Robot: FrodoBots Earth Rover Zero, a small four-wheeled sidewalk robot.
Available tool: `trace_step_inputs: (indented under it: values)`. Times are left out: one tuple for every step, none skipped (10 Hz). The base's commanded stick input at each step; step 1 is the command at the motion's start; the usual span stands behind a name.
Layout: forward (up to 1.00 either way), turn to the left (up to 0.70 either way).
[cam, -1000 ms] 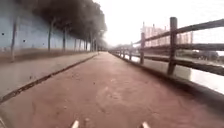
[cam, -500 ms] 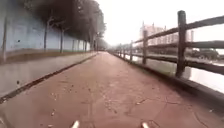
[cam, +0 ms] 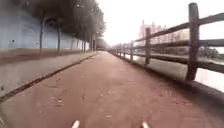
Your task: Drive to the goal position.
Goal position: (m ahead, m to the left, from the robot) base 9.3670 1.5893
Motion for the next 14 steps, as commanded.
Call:
trace_step_inputs:
  values:
    - [0.70,0.10]
    - [0.70,0.00]
    - [0.70,0.00]
    - [0.70,0.00]
    - [0.70,0.00]
    - [0.70,0.00]
    - [0.70,0.00]
    - [0.70,0.00]
    - [0.70,0.00]
    - [0.70,0.00]
    - [0.70,0.00]
    - [0.70,0.00]
    - [0.70,0.00]
    - [0.70,0.21]
